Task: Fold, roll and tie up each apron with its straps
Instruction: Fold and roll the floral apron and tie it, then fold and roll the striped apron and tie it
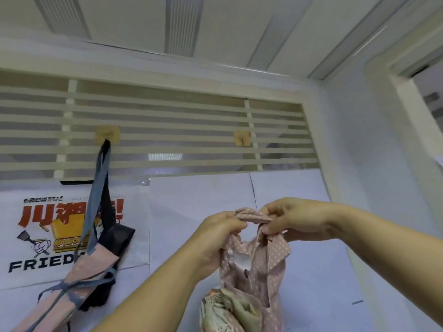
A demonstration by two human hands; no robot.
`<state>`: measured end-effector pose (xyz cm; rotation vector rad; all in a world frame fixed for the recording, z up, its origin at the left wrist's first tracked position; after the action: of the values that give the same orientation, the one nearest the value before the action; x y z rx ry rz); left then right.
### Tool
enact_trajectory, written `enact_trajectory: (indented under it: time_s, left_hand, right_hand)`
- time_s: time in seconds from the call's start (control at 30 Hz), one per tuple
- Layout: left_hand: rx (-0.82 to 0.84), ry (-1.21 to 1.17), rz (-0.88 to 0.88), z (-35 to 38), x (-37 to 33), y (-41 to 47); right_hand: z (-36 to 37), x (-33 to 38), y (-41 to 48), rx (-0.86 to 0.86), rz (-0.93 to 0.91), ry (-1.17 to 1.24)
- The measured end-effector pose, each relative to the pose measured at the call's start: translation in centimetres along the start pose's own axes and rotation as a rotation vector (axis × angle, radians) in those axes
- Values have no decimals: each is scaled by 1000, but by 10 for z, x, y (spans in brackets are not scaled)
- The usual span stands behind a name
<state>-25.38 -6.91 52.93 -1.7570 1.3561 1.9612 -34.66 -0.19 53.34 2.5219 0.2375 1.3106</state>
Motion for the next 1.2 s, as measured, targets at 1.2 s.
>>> enact_trajectory:
  time_s: [1.2]
  left_hand:
    - [-372,1116,356,16,-101,269]
  right_hand:
    - [-224,57,200,-573,-215,-484]
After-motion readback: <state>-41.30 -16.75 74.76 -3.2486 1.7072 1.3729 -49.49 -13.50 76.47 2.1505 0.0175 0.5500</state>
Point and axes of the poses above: each hand's wrist, its own y-axis towards the middle knuckle, its own z-axis out of the palm, x = y × z, the point moved 10 cm from there along y, towards the middle knuckle, and after that the axes turned 1 degree about -z, right-handed, at the moved point
